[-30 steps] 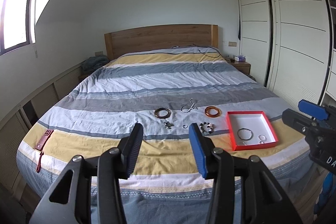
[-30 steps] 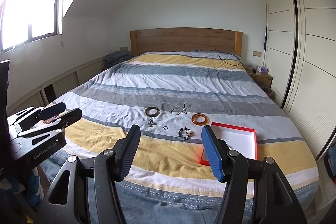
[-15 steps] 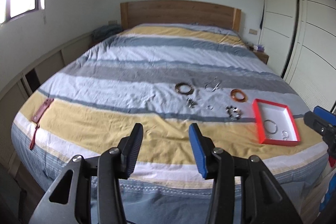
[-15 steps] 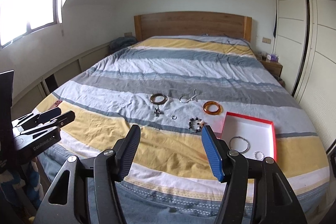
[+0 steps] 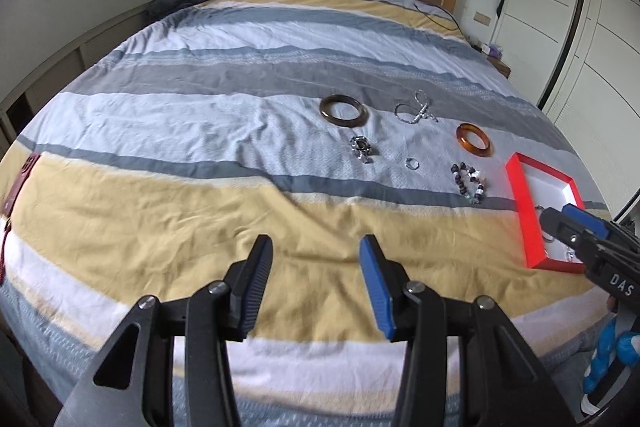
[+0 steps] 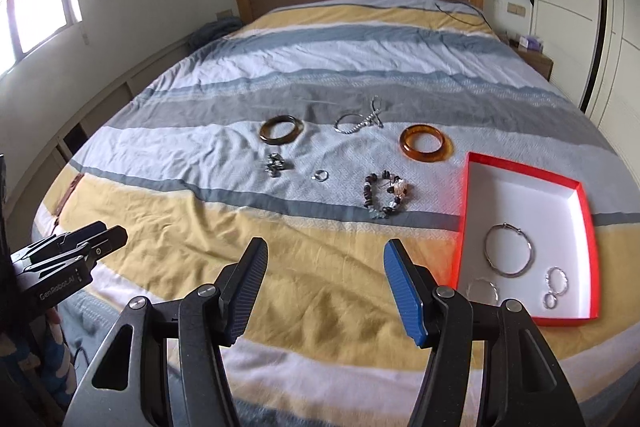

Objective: Organize jewelry
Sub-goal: 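Grasp the beaded bracelet with the right tool while the left tool grasps a small silver ring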

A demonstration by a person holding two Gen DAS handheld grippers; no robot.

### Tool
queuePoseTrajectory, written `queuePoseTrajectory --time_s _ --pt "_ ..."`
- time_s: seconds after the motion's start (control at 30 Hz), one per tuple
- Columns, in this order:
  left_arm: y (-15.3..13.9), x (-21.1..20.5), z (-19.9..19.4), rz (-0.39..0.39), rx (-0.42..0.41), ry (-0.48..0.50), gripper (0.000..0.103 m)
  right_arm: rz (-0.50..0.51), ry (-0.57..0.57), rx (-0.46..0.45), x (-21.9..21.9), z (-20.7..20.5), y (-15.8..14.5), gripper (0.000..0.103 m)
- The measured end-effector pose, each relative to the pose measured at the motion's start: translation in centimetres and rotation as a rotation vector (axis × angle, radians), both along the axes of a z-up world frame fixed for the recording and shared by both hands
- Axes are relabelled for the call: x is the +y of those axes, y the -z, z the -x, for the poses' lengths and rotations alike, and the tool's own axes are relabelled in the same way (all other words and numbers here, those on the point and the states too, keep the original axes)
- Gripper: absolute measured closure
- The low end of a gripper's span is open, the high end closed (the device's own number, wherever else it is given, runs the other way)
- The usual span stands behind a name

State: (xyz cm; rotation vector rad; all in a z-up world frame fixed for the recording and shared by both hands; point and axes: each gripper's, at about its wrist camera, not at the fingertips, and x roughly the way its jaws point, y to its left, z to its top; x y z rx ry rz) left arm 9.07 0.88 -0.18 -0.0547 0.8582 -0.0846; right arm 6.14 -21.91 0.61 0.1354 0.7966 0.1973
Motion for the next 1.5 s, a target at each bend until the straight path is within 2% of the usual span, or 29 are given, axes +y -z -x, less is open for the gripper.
queuePoseTrajectory --time_s 0.3,0.4,0.47,0.77,0.93,1.1,1.3,1.4,1.43,1.47,1.5 --pt "3.2 -2.3 -5.9 0.027 0.036 0.037 0.060 -0.009 0.057 0.056 -0.5 -7.2 5.0 0.042" --pt "4.3 -2.9 -7.3 0.045 0.046 0.054 0.060 -0.002 0.064 0.070 -0.4 -8.8 6.5 0.036" --pt "5.0 -3.2 -8.2 0.054 0.056 0.052 0.060 0.003 0.068 0.076 -0.2 -9.6 7.3 0.032" --pt "7.3 -3.9 -10.6 0.080 0.072 0.055 0.060 0.000 0.118 0.101 -0.8 -13.2 10.5 0.031" --pt "7.7 -5.2 -11.8 0.108 0.062 0.114 0.060 -0.002 0.138 0.113 -0.9 -14.9 12.1 0.031" --pt "7.7 -7.1 -12.9 0.146 0.054 0.180 0.060 0.006 0.151 0.088 -0.8 -15.8 12.7 0.032" --pt "8.0 -9.1 -14.0 0.162 0.064 0.223 0.061 -0.014 0.161 0.068 -1.3 -16.1 13.4 0.046" --pt "8.3 -9.9 -14.8 0.161 0.073 0.234 0.061 -0.043 0.163 0.061 -1.8 -16.1 13.5 0.061" --pt "8.5 -10.2 -15.1 0.160 0.077 0.240 0.061 -0.055 0.163 0.060 -2.0 -16.0 13.6 0.070" --pt "8.7 -10.4 -15.5 0.165 0.083 0.246 0.063 -0.068 0.164 0.059 -2.2 -16.0 13.6 0.079" --pt "8.8 -10.7 -15.8 0.169 0.091 0.252 0.065 -0.081 0.164 0.059 -2.3 -15.9 13.7 0.082"
